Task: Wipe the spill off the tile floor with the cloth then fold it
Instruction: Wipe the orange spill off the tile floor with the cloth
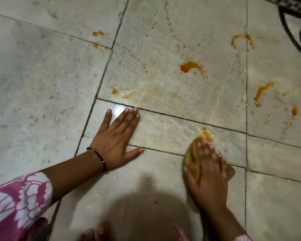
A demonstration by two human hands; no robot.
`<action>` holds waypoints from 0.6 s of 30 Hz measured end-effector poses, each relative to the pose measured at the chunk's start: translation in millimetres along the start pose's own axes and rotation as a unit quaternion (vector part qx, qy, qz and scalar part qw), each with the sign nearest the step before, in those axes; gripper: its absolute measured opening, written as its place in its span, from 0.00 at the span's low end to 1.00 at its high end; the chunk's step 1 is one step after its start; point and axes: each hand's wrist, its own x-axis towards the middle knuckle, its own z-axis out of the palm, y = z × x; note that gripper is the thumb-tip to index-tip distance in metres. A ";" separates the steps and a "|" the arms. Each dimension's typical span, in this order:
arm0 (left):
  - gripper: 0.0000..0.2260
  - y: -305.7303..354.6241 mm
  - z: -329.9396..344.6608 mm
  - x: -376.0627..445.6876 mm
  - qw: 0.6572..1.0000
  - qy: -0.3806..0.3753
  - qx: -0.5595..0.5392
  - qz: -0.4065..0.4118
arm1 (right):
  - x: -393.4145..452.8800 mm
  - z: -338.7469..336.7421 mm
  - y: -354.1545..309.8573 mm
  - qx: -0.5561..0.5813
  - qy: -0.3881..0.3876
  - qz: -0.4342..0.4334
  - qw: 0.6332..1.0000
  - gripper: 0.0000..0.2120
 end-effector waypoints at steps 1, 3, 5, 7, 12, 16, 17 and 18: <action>0.39 -0.1 0.2 -0.5 1.000 0.000 0.000 0.000 | 14.8 -3.2 1.8 0.011 0.026 0.057 0.998 0.36; 0.39 0.0 0.2 -0.5 1.000 -0.001 0.000 0.002 | 53.4 -6.6 -7.1 0.031 0.063 0.164 0.984 0.35; 0.39 0.1 -0.8 -0.2 1.000 -0.004 0.001 0.002 | 84.8 -6.3 -28.3 0.050 0.069 0.247 0.965 0.35; 0.39 0.5 -2.0 -0.1 1.000 -0.006 0.003 0.000 | 91.2 -0.2 -53.4 0.060 0.065 0.232 0.969 0.36; 0.39 -0.2 -0.1 -0.6 1.000 -0.005 0.002 0.001 | 21.0 6.0 -46.2 -0.011 -0.014 -0.048 0.999 0.38; 0.39 0.5 0.4 -2.0 1.000 0.000 0.001 0.004 | 11.7 -4.5 5.7 -0.015 -0.018 0.037 0.999 0.40; 0.39 0.4 0.3 -2.4 1.000 0.000 0.000 0.005 | 22.7 -5.7 8.5 -0.011 -0.002 0.073 0.997 0.40; 0.39 0.4 0.3 -2.9 1.000 0.002 -0.001 0.005 | 38.5 -7.3 6.9 -0.005 0.014 0.104 0.994 0.40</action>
